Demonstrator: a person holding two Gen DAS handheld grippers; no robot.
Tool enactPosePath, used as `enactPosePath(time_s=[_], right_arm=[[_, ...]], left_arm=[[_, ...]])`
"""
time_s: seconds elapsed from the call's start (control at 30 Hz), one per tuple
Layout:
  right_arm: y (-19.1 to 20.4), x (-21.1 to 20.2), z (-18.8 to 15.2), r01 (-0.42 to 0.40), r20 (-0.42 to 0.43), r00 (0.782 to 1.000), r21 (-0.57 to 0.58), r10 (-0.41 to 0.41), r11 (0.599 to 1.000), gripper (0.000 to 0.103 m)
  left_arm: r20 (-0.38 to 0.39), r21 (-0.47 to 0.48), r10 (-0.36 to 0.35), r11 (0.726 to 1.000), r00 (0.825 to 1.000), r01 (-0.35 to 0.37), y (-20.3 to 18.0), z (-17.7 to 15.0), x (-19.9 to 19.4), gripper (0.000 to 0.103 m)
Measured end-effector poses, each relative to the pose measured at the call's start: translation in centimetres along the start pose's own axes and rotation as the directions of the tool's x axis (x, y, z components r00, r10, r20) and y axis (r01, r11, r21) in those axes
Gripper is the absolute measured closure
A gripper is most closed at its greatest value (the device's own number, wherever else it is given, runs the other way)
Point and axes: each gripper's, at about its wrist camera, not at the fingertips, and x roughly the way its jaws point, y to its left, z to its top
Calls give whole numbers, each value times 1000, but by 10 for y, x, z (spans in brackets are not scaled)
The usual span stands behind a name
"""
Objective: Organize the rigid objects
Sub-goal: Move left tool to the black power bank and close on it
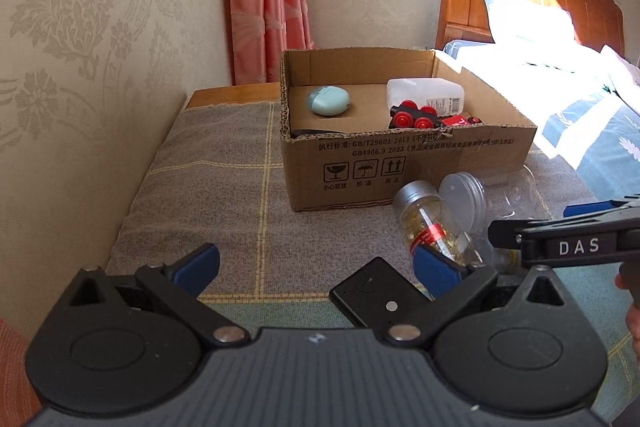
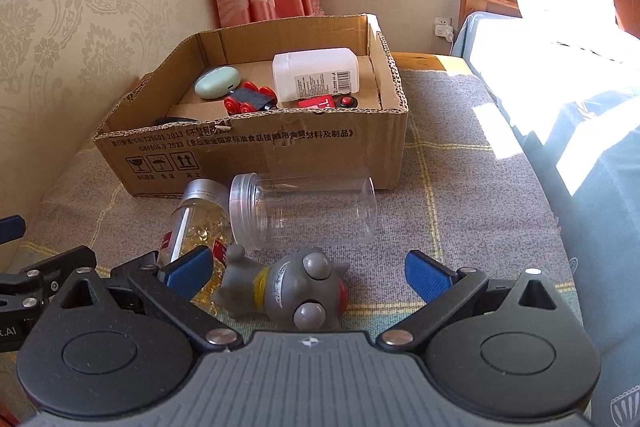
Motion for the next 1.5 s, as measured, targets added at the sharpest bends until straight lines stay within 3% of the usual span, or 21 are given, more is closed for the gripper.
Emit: enactPosePath(time_s=[0.5,0.67,1.0,1.27,1.5], right_arm=[[-10,0,-13,8,-63,998,-70,-13,998,0],[-8,-9,-19,14,-65,998,-137,-23,990,0],[-2,4,-40,-16,-150,988,-252,-23,968,0],[-9,4,-41,-57,-149,989,-235,22,970,0],[-13,-1,-49,-60,-110,993,-234,36,970,0]], left_arm=[[-12,19,-27,999,1000,27,2,-6,4,1],[-38,46,-45,998,998,47,-1,-10,8,1],[-114,131,-102,984,988,117,-11,-23,19,1],[-156,201,-80,973,984,111,-19,-27,38,1],[-137,208,-119,967,983,146,-20,-18,52,0]])
